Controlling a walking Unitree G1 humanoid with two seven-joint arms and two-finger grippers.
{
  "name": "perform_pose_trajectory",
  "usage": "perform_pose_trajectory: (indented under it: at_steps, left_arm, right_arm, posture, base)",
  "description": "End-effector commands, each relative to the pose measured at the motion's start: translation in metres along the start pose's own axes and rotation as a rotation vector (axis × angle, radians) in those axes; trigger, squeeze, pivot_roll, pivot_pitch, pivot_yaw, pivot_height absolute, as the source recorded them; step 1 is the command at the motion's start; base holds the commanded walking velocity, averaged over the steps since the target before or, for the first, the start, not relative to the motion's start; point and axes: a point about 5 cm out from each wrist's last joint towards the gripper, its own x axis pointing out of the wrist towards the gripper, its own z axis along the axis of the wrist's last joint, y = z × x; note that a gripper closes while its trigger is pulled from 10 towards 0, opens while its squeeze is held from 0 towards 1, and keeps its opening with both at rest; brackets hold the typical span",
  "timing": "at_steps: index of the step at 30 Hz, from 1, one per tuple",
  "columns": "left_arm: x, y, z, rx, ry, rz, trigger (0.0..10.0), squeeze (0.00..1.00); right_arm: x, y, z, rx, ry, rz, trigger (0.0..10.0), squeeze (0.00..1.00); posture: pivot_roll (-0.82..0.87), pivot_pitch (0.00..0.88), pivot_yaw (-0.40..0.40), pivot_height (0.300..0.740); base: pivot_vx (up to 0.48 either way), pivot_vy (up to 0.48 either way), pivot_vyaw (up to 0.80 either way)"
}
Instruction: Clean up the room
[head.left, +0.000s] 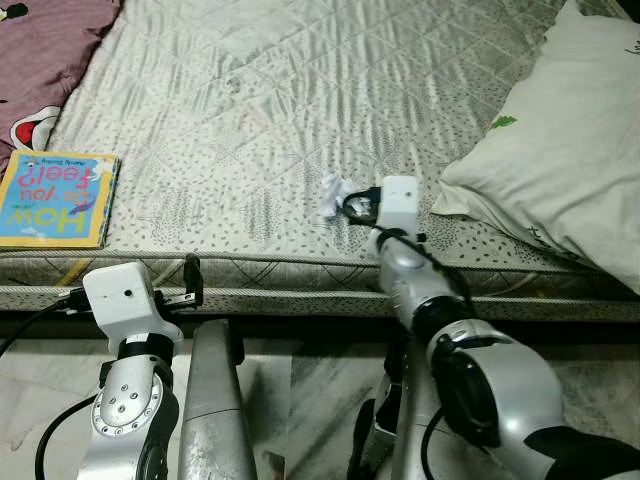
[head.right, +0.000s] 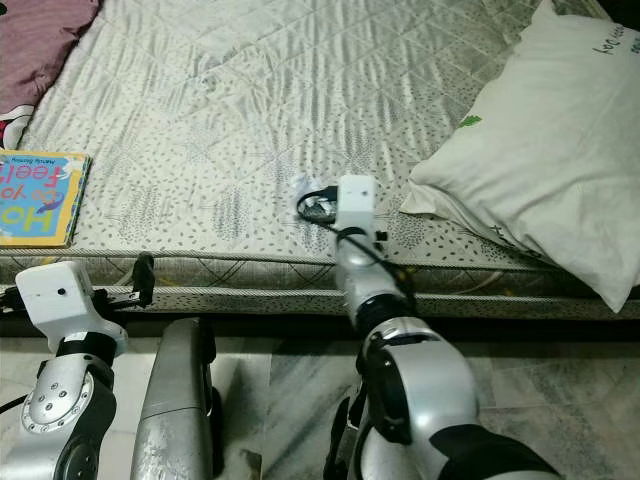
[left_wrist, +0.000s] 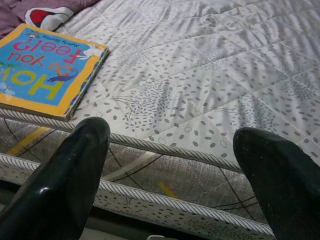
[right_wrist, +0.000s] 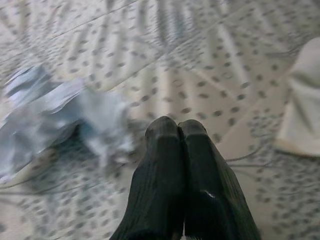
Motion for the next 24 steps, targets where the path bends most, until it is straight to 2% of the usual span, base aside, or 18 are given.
perform_pose_trajectory:
  at_steps: [1,6,9,10,11,12,14,15,16,17,18,21,24]
  left_arm:
    - [0.0,0.002,-0.002,0.008,0.004,0.002,10.0,0.0]
    - [0.005,-0.002,-0.002,0.002,-0.004,-0.013,10.0,0.0]
    - [0.006,-0.004,-0.002,0.0,-0.006,-0.019,10.0,0.0]
    - [0.007,-0.005,-0.001,-0.002,-0.007,-0.023,10.0,0.0]
    - [0.008,-0.007,-0.001,-0.005,-0.012,-0.034,10.0,0.0]
    - [0.008,-0.007,-0.001,-0.005,-0.012,-0.034,10.0,0.0]
    - [0.009,-0.008,0.0,-0.005,-0.016,-0.042,10.0,0.0]
    - [0.01,-0.008,0.001,-0.003,-0.021,-0.051,10.0,0.0]
    - [0.01,-0.008,0.001,-0.003,-0.021,-0.051,10.0,0.0]
    - [0.009,-0.008,0.002,-0.003,-0.023,-0.057,10.0,0.0]
    - [0.009,-0.008,0.002,-0.003,-0.023,-0.057,10.0,0.0]
    - [0.005,-0.009,0.002,0.0,-0.022,-0.084,10.0,0.0]
    - [-0.003,-0.017,0.002,0.009,-0.023,-0.134,10.0,0.0]
  right_arm:
    - [0.0,-0.006,0.002,-0.001,-0.02,-0.008,0.0,0.0]
    - [-0.001,-0.018,-0.002,-0.025,-0.034,0.001,0.0,0.0]
    - [-0.003,-0.018,-0.005,-0.03,-0.036,0.016,0.0,0.0]
    - [-0.003,-0.018,-0.007,-0.019,-0.038,0.03,1.8,0.0]
    - [-0.007,-0.01,-0.007,0.065,-0.078,0.104,10.0,1.0]
    - [-0.007,-0.01,-0.007,0.065,-0.078,0.104,10.0,1.0]
    - [-0.009,-0.003,-0.004,0.141,-0.114,0.171,10.0,1.0]
    - [-0.012,0.012,0.003,0.197,-0.168,0.282,10.0,1.0]
    - [-0.012,0.012,0.003,0.197,-0.168,0.282,10.0,1.0]
    - [-0.016,0.022,0.008,0.204,-0.205,0.354,10.0,1.0]
    - [-0.016,0.022,0.008,0.204,-0.205,0.354,10.0,1.0]
    - [-0.022,0.036,0.013,0.177,-0.256,0.442,10.0,1.0]
    - [-0.023,0.048,0.016,0.186,-0.277,0.451,10.0,1.0]
  posture:
    - [0.16,0.165,-0.042,0.551]
    - [0.14,0.15,-0.039,0.551]
    - [0.14,0.148,-0.039,0.551]
    - [0.14,0.145,-0.039,0.551]
    - [0.14,0.139,-0.038,0.551]
    - [0.14,0.139,-0.038,0.551]
    - [0.14,0.135,-0.037,0.551]
    - [0.14,0.133,-0.032,0.551]
    - [0.14,0.133,-0.032,0.551]
    - [0.14,0.136,-0.028,0.551]
    - [0.14,0.136,-0.028,0.551]
    - [0.14,0.156,-0.017,0.551]
    - [0.15,0.177,-0.012,0.551]
  base:
    - [0.0,0.0,0.0]
    - [0.0,0.0,0.0]
    - [0.0,0.0,0.0]
    - [0.0,0.0,0.0]
    - [0.0,0.0,0.0]
    - [0.0,0.0,0.0]
    - [0.0,0.0,0.0]
    - [0.0,0.0,0.0]
    - [0.0,0.0,0.0]
    - [0.0,0.0,0.0]
    - [0.0,0.0,0.0]
    - [0.0,0.0,0.0]
    - [0.0,0.0,0.0]
